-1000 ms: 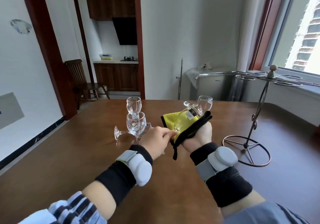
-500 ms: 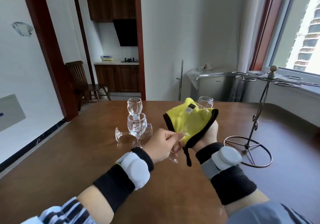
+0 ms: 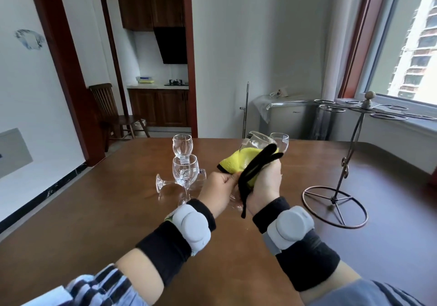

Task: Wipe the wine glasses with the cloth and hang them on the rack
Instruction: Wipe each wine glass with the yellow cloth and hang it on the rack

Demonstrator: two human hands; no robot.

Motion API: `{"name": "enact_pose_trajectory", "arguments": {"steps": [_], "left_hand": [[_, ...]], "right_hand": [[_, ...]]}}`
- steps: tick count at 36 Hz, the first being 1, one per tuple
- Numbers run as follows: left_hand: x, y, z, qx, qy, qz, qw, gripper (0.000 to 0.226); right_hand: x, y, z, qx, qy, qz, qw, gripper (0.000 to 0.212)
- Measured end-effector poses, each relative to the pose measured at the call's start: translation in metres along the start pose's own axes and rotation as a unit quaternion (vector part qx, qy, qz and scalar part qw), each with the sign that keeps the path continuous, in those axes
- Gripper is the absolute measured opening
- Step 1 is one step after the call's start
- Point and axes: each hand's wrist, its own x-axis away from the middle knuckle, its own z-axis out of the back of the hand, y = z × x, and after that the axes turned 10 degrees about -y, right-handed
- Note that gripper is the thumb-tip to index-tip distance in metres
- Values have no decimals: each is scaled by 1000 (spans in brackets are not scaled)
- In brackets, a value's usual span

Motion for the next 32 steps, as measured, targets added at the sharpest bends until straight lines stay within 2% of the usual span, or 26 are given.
{"name": "enact_pose_trajectory", "arguments": {"steps": [4,5,6,7,9,13,16,18,21,23,25,28,30,32], "left_hand": [[3,4,5,-230,30,-50,971,47],[5,3,5,-269,33,-60,961,45],[8,2,4,-287,38,-68,955,45],[11,-3,3,-285,39,-85,954,46],[15,-7,1,-239,18,-97,966,46],[15,-1,-4,-42,-76,-14,996,47],[13,13,-6,155,-160,56,973,44],[15,19,-7,203,-185,74,959,43],[16,20,-8,232,-173,76,954,43],[16,19,-8,237,-148,71,957,43],[14,18,-7,224,-121,63,965,43],[9,15,-3,174,-88,53,979,43],[5,13,-2,106,-71,43,991,43],[5,12,-1,27,-53,32,998,45]], "right_hand": [[-6,11,5,-4,8,-37,999,68],[-6,9,5,1,-7,-35,999,64],[-4,3,5,8,-19,-27,999,51],[-3,-5,5,13,-35,-16,999,36],[-5,-20,10,-1,-57,-6,998,31],[-3,-40,17,2,-117,-24,993,24],[0,-39,21,2,-151,-21,988,25],[4,-36,21,-5,-180,-4,984,32],[8,-30,17,-1,-185,26,982,49],[8,-26,14,19,-164,44,985,52],[6,-19,14,64,-139,57,986,56],[4,-6,11,125,-144,92,977,76],[4,-3,11,136,-129,137,973,68],[3,-4,11,123,-125,147,973,53]]}}
